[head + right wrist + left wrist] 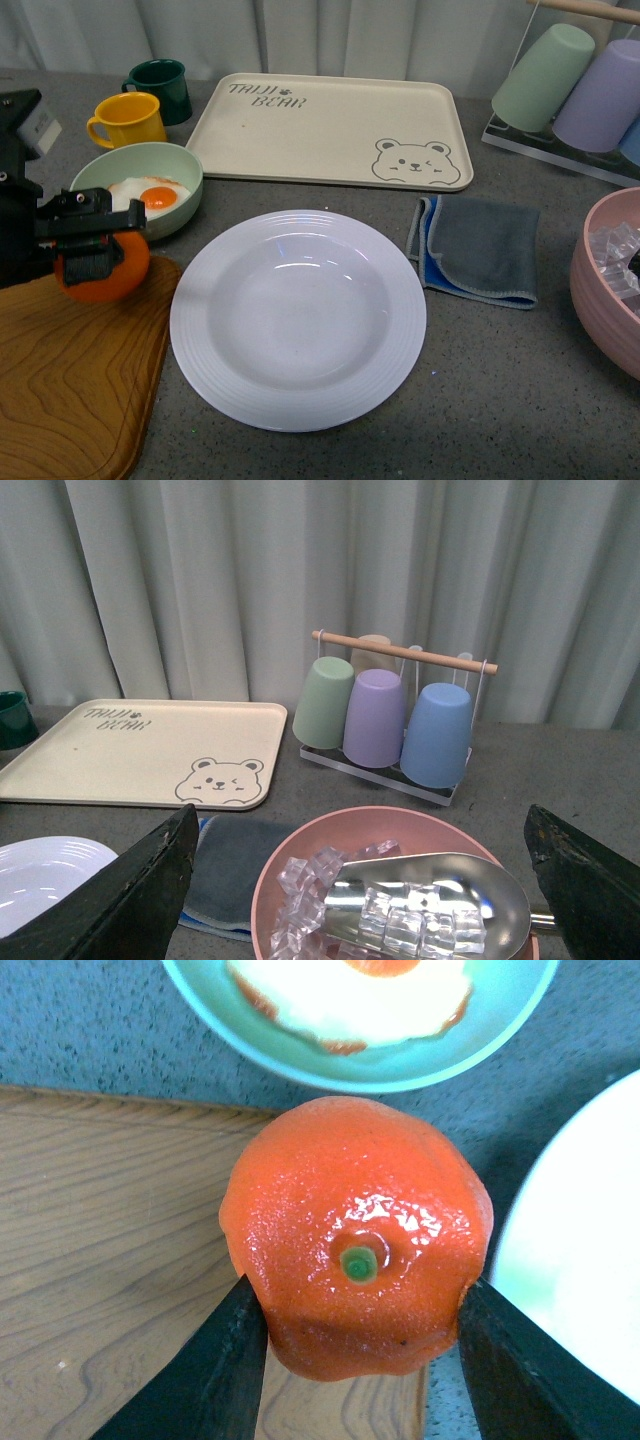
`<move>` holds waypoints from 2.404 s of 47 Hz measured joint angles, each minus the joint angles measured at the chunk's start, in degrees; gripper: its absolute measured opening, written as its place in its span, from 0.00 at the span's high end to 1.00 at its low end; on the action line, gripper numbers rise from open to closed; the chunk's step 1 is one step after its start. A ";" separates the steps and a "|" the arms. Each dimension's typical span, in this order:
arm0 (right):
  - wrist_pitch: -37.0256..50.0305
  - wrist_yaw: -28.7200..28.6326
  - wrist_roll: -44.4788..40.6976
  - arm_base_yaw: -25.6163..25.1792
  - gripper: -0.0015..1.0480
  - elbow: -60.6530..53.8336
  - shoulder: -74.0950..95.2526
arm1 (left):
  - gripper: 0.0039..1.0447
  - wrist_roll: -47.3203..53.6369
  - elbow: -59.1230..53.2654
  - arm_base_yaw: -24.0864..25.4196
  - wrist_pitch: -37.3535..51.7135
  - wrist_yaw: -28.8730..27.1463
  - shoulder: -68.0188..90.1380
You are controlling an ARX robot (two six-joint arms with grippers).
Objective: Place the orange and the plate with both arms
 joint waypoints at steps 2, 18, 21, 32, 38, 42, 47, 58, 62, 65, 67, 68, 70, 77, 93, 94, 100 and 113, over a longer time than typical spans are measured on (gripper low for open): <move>0.00 0.00 0.00 0.00 0.09 0.00 0.00 | 0.56 -0.28 0.00 -1.03 0.00 -0.35 -1.57; 0.00 0.00 0.00 0.00 0.09 -0.02 0.02 | 0.57 -5.31 2.95 -16.24 0.55 0.94 -0.39; 0.00 0.00 0.00 0.00 0.09 0.00 0.02 | 0.57 -5.68 3.69 -18.49 0.55 0.87 0.90; 0.00 0.00 0.00 0.00 0.09 0.00 0.02 | 0.57 -6.75 6.80 -23.30 1.81 0.46 7.65; 0.00 0.00 0.00 0.00 0.09 0.00 0.02 | 0.57 -7.17 7.58 -23.37 2.08 0.37 10.03; 0.00 0.00 0.00 0.00 0.09 0.00 0.00 | 0.57 -7.65 8.09 -23.28 2.93 0.74 10.97; 0.00 0.00 0.00 0.00 0.09 -0.02 0.00 | 0.50 -8.35 8.85 -23.17 3.08 1.18 11.45; 0.00 0.00 0.02 0.00 0.09 0.00 0.00 | 0.10 -8.24 8.90 -22.77 2.82 -0.04 10.82; 0.00 0.00 0.00 0.00 0.09 0.00 0.00 | 0.05 -8.44 8.28 -22.49 3.13 -0.02 9.25; 0.00 0.00 0.02 0.00 0.09 0.00 0.02 | 0.07 -8.50 7.78 -22.34 3.17 -0.72 7.87; 0.00 0.00 0.00 0.00 0.09 0.00 0.00 | 0.06 -8.57 6.82 -22.10 4.07 -1.27 6.23; 0.00 0.00 0.00 0.00 0.09 0.00 0.00 | 0.06 -8.59 6.58 -22.03 4.22 -1.46 5.77; 0.00 0.00 0.00 0.00 0.09 0.00 0.00 | 0.06 -8.63 5.81 -21.81 4.68 -1.70 4.35; 0.00 -0.24 0.00 0.00 0.09 0.00 0.00 | 0.26 3.63 -7.45 -20.79 41.35 -20.72 4.85; -0.02 -0.02 0.02 0.00 0.09 -0.02 0.02 | 0.82 12.98 -29.29 -9.29 68.96 -13.94 -12.90; -0.02 -0.02 0.02 0.00 0.09 -0.02 0.02 | 0.86 13.07 -29.99 -8.61 68.39 -13.55 -13.92; -0.02 0.00 0.02 0.00 0.09 0.00 0.02 | 0.97 13.29 -32.89 -5.86 65.20 -10.95 -20.26; -0.02 0.00 0.02 0.00 0.09 0.00 0.00 | 0.97 13.73 -36.92 0.61 46.16 -4.55 -42.88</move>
